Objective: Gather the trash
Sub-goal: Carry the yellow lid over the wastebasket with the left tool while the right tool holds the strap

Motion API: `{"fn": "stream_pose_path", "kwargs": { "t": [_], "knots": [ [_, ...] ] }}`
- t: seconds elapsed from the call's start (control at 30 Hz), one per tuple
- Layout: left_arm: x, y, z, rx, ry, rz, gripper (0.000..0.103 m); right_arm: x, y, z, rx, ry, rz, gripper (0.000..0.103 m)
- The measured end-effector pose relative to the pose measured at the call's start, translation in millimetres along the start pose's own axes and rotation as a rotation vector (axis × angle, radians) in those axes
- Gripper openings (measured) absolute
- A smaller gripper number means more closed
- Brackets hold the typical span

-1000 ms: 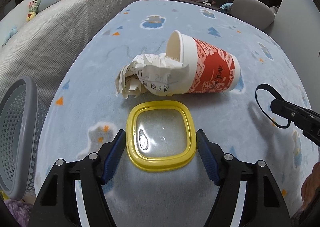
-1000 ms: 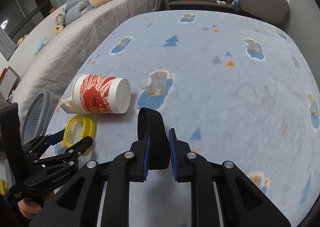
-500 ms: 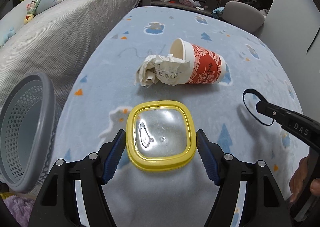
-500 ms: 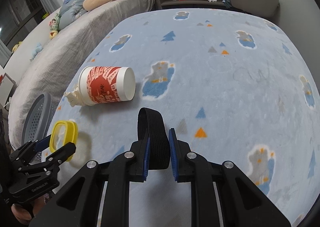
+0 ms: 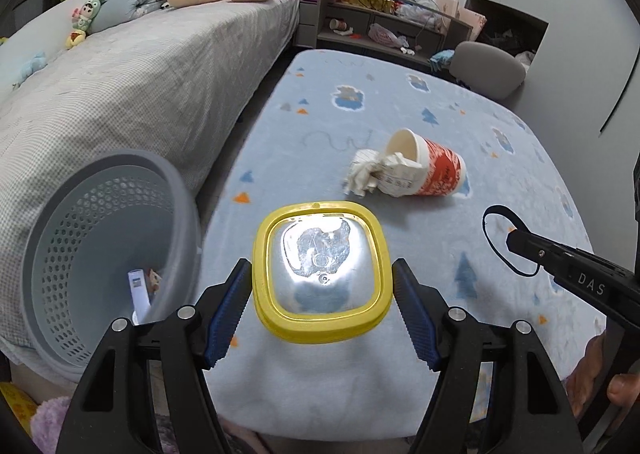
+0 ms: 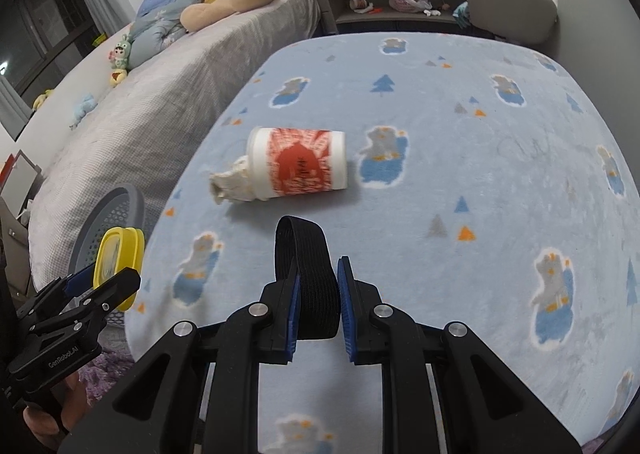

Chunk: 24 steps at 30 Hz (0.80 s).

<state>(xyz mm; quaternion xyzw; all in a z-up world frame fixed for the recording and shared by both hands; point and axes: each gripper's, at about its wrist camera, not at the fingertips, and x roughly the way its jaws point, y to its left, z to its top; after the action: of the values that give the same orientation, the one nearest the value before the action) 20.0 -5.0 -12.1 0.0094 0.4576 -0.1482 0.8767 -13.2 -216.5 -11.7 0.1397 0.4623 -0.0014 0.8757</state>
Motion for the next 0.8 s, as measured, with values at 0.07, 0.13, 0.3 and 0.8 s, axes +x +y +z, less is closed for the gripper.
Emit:
{"fn": "stream_pose_path", "kwargs": {
  "t": [0.07, 0.13, 0.3, 0.8],
  "knots": [
    [-7.7, 14.4, -1.0, -0.012, -0.016, 0.005, 0.069, -1.9, 13.6, -0.4, -0.015, -0.001, 0.005, 0.018],
    [-12.8, 26.6, -1.3, -0.023, -0.025, 0.011, 0.069, -2.8, 29.4, -0.6, -0.034, -0.003, 0.012, 0.018],
    [-25.9, 61.8, -2.4, -0.053, -0.050, 0.035, 0.069, 1.3, 63.6, -1.7, -0.068, -0.001, 0.039, 0.018],
    [-55.8, 156.6, -2.8, -0.148, -0.106, 0.138, 0.068, 47.1, 170.0, 1.5, -0.204, 0.059, 0.156, 0.018]
  ]
}}
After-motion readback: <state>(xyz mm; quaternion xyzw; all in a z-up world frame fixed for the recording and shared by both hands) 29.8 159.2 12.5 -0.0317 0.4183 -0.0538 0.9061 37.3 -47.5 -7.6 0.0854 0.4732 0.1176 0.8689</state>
